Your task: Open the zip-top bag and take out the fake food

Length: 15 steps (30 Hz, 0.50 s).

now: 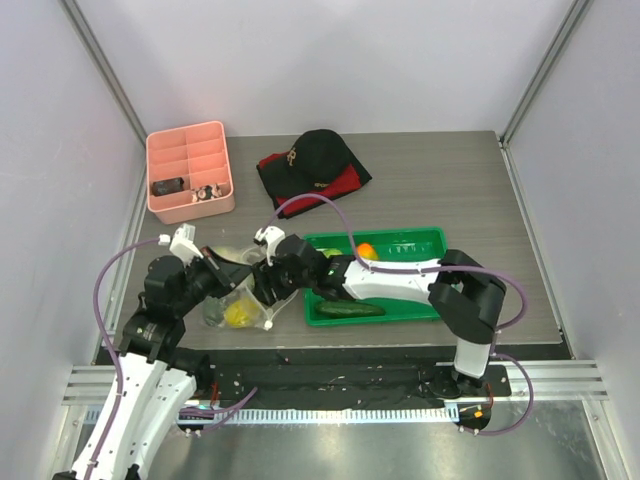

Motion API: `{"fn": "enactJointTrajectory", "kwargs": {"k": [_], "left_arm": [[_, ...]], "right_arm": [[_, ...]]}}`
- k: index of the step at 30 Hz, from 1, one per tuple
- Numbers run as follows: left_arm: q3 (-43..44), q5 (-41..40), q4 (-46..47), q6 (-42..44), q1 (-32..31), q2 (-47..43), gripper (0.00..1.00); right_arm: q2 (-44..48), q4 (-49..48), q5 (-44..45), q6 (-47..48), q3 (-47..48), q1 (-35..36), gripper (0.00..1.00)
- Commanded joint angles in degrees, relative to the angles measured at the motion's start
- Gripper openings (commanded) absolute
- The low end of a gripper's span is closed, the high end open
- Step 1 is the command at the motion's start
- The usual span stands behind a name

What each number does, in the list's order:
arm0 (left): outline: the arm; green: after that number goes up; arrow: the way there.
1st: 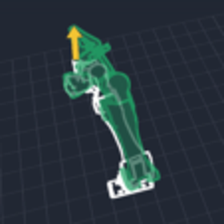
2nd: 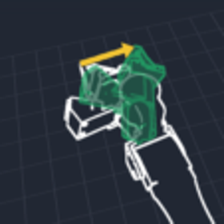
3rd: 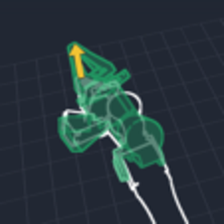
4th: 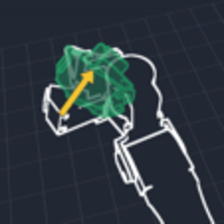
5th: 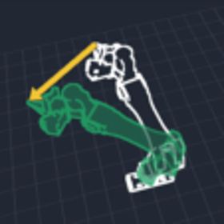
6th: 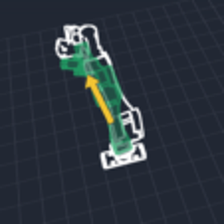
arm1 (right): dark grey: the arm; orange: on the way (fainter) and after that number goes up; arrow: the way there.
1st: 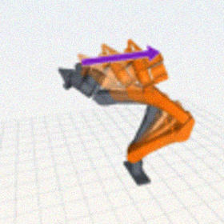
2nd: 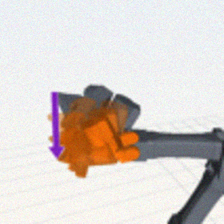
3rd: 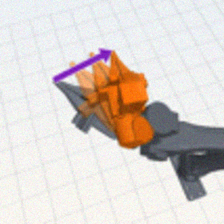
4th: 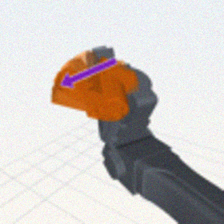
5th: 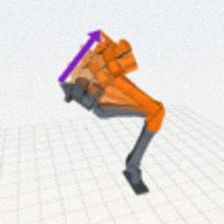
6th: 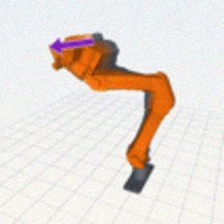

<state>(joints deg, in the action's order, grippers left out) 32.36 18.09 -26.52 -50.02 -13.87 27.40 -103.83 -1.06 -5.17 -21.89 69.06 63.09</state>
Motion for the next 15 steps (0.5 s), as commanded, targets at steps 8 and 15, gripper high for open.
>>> {"fn": "enactJointTrajectory", "kwargs": {"k": [8,15], "left_arm": [[0.3,2.3,5.3,-3.5,-0.2,0.0,0.0],[-1.8,0.8,5.6,-3.7,-0.2,-0.1,0.01]], "right_arm": [[-7.3,-24.6,-8.1,0.3,-5.2,-0.2,0.81],[-10.9,-30.1,-5.9,-0.7,-6.1,0.7,0.97]]}}
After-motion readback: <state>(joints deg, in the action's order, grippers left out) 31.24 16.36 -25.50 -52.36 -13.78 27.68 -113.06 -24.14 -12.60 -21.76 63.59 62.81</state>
